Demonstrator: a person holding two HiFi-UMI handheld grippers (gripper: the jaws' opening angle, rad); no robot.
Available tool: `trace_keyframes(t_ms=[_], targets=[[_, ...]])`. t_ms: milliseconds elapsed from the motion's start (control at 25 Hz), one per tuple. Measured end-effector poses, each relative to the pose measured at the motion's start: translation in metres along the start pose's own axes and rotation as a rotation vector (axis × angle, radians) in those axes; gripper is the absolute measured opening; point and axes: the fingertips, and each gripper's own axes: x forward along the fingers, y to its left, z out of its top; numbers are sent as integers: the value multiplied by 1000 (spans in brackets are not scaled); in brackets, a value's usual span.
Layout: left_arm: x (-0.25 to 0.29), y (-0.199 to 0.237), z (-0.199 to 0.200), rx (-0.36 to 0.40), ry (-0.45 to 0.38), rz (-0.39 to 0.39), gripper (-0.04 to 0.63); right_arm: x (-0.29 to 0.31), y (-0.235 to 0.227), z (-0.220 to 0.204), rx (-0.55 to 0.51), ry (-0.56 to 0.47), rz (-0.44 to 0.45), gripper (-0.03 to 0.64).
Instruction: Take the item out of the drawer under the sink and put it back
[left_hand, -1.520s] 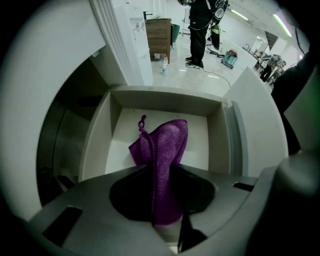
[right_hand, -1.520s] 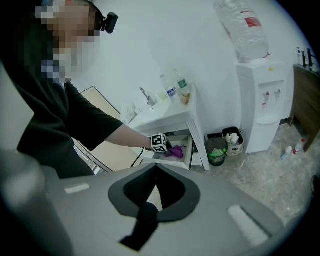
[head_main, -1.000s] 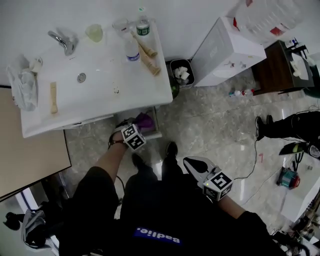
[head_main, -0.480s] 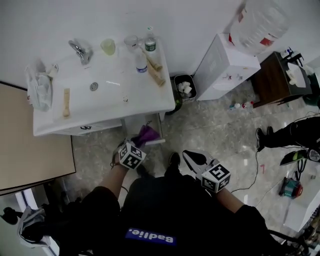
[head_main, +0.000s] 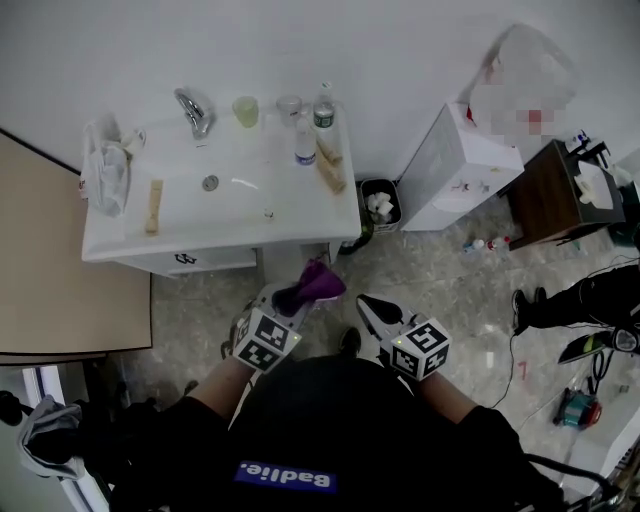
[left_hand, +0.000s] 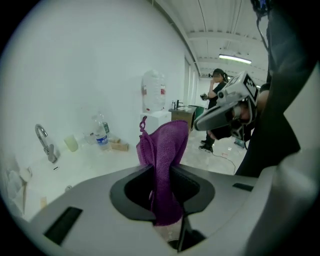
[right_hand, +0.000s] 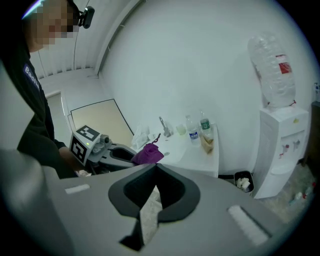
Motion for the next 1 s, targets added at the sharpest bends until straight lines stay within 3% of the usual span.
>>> trace_keyframes(t_ms=[160, 520, 720, 1000], targets=[[-32, -6, 29, -82, -114, -15, 95, 8, 10, 15, -15, -38, 22, 2], [-76, -27, 77, -181, -290, -64, 95, 2, 24, 27, -28, -87, 48, 2], [-84, -32, 85, -165, -326, -60, 95, 2, 33, 32, -48, -106, 77, 2], [-84, -39, 74, -219, -342, -86, 95, 0, 41, 29, -73, -101, 91, 2]])
